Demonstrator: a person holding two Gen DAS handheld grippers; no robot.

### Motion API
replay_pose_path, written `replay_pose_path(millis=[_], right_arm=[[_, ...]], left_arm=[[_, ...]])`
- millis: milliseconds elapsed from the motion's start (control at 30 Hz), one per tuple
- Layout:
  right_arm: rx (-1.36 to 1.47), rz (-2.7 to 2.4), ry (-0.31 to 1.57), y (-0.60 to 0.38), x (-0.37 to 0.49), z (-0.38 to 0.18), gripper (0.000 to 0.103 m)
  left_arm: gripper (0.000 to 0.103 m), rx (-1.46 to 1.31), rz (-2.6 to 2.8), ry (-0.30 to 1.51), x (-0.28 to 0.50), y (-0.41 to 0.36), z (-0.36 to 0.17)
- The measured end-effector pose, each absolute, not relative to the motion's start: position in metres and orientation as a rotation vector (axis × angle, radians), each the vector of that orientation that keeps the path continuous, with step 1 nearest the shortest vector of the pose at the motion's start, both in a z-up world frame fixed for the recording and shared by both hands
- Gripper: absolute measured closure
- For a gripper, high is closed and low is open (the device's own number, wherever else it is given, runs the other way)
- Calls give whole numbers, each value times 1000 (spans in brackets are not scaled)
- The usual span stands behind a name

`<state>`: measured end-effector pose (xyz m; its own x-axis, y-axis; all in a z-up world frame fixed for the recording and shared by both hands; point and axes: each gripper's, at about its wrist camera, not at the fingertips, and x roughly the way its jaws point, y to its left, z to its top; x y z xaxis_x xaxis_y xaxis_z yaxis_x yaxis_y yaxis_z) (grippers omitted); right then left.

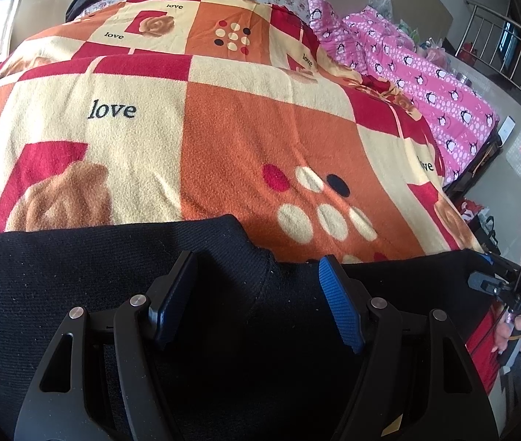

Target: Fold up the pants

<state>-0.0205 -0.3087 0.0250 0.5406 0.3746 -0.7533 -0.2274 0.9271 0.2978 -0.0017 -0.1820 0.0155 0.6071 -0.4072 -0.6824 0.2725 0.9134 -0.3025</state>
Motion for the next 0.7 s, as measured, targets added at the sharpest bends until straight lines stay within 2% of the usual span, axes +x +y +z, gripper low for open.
replay_pose_path(millis=[67, 167, 400, 700], right_arm=[[227, 312, 951, -315, -19, 29, 23], [348, 233, 925, -327, -32, 47, 23], [369, 166, 716, -326, -106, 99, 23], [507, 84, 731, -339, -160, 72, 23]], left_arm=[[34, -170, -393, 831, -2, -183, 16], [34, -175, -396, 828, -2, -181, 16], [34, -202, -410, 828, -1, -177, 15], [34, -223, -421, 826, -1, -174, 16]])
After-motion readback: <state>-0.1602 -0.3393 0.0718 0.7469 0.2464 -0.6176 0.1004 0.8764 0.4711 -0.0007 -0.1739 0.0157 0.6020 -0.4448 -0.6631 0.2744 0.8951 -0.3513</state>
